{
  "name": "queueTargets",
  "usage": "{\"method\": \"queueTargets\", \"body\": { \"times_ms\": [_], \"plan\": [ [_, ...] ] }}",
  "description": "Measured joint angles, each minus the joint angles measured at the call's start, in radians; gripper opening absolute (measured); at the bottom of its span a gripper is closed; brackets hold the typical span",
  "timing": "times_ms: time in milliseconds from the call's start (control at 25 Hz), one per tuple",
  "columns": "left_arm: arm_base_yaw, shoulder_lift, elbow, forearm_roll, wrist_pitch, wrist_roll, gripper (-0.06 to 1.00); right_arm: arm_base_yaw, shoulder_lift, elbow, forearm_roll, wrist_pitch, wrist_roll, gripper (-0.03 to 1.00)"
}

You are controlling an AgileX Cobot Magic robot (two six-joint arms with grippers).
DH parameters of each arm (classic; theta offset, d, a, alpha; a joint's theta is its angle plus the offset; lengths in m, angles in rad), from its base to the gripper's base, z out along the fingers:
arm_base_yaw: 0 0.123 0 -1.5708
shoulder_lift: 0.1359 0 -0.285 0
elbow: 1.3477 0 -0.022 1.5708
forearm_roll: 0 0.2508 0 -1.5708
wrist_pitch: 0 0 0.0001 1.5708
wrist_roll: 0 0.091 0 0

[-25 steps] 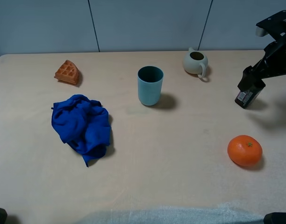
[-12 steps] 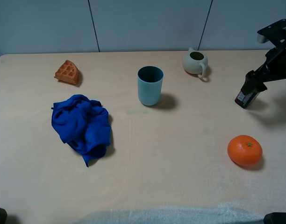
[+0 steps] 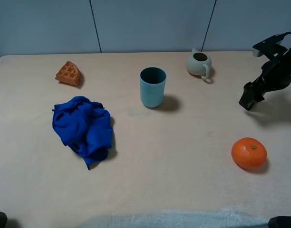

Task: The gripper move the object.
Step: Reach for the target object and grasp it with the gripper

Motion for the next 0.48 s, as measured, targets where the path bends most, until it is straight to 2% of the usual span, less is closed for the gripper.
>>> {"method": "queueTargets", "body": {
  "times_ms": [480],
  "plan": [
    [0.000, 0.000, 0.000, 0.000, 0.000, 0.000, 0.99, 0.000, 0.063, 0.000, 0.007, -0.049, -0.001, 0.69]
  ]
}}
